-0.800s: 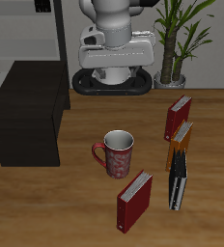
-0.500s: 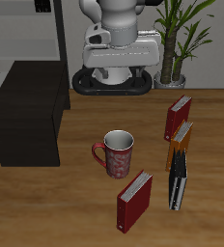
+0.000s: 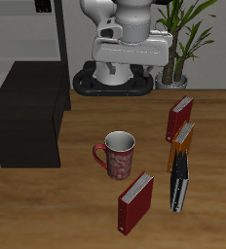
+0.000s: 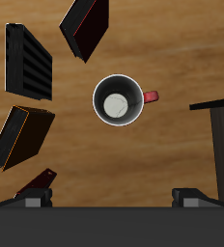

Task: Place the left red book in the top region of the shelf

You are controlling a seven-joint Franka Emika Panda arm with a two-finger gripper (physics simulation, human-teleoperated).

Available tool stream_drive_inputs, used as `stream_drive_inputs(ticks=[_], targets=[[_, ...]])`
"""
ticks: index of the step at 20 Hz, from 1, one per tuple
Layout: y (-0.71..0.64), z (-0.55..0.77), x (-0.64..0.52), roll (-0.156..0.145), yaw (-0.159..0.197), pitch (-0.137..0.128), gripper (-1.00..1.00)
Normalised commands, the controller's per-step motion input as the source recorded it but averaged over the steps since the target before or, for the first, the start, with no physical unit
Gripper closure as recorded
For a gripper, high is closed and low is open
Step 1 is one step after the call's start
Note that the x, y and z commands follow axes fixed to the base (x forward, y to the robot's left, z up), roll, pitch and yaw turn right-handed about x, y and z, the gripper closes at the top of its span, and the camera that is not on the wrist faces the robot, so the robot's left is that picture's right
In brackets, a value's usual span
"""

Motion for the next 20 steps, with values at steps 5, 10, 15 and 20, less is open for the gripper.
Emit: stream_drive_inputs(ticks=[5, 10, 15, 20], targets=[[0.43, -0.13, -0.20, 0.015, -0.042, 0.002, -1.00], [0.38, -0.10, -0.40, -0.033, -0.048, -0.041, -1.00], [0.28, -0.16, -0.24, 0.048, 0.000, -0.019, -1.00], [0.19, -0.16, -0.12, -0.020, -0.052, 0.007, -1.00]])
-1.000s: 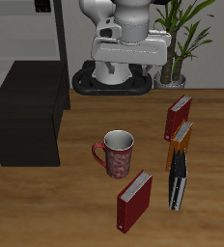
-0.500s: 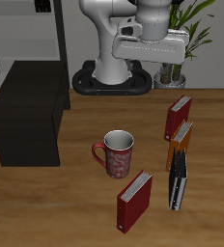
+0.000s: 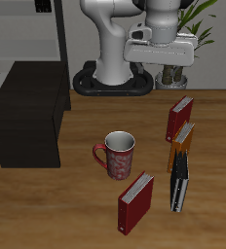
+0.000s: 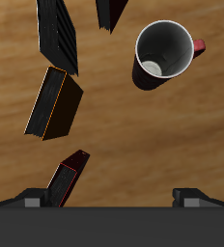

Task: Place the left red book in the top region of the shelf

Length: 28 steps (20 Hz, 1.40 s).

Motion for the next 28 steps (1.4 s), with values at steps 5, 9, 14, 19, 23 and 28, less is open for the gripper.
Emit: stream_drive_inputs(ticks=[5, 9, 14, 19, 23, 28], targets=[[0.28, -0.10, -0.24, -0.033, -0.037, -0.082, -1.00], [0.30, -0.15, -0.12, -0.029, -0.056, -0.026, -1.00], [0.30, -0.15, -0.10, 0.014, -0.018, -0.034, -1.00], [0.31, -0.24, -0.11, 0.009, -0.016, -0.006, -1.00], [0.23, -0.21, -0.09, 0.000, -0.041, 0.004, -1.00], [0.06, -0.20, 0.01, 0.019, -0.035, -0.003, -1.00]])
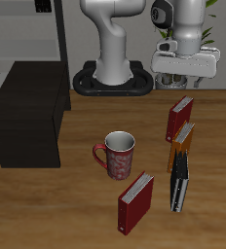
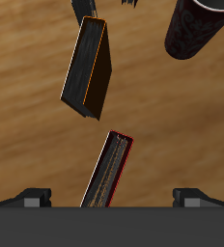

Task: Place the left red book in the top region of the shelf

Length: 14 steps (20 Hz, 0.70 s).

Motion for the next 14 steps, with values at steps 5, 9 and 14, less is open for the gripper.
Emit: stream_drive_inputs(ticks=[5, 9, 14], targets=[[0.08, -0.25, -0.02, 0.023, -0.027, -0.029, -1.00], [-0.09, -0.20, 0.01, -0.029, -0.030, 0.003, -1.00], [0.00, -0.25, -0.02, -0.004, -0.007, -0.016, -1.00]])
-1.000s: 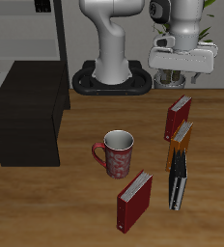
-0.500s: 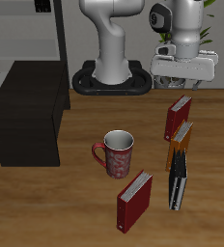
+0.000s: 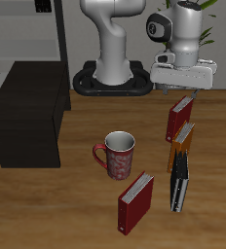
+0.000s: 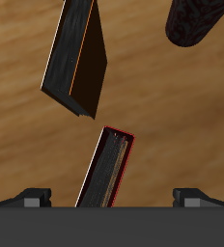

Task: Place the left red book in the top region of the shelf

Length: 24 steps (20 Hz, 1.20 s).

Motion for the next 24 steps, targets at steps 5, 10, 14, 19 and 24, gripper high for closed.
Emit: stream_drive_inputs(ticks=[5, 10, 14, 19, 24], targets=[[0.05, -0.20, -0.07, 0.000, 0.005, -0.017, -1.00], [0.07, -0.23, 0.02, 0.003, 0.015, 0.024, -1.00], [-0.03, -0.16, 0.13, -0.007, 0.018, 0.011, -1.00], [0.06, -0.25, 0.16, 0.020, 0.039, 0.044, -1.00], [0.02, -0.21, 0.12, 0.041, 0.022, 0.067, 1.00]])
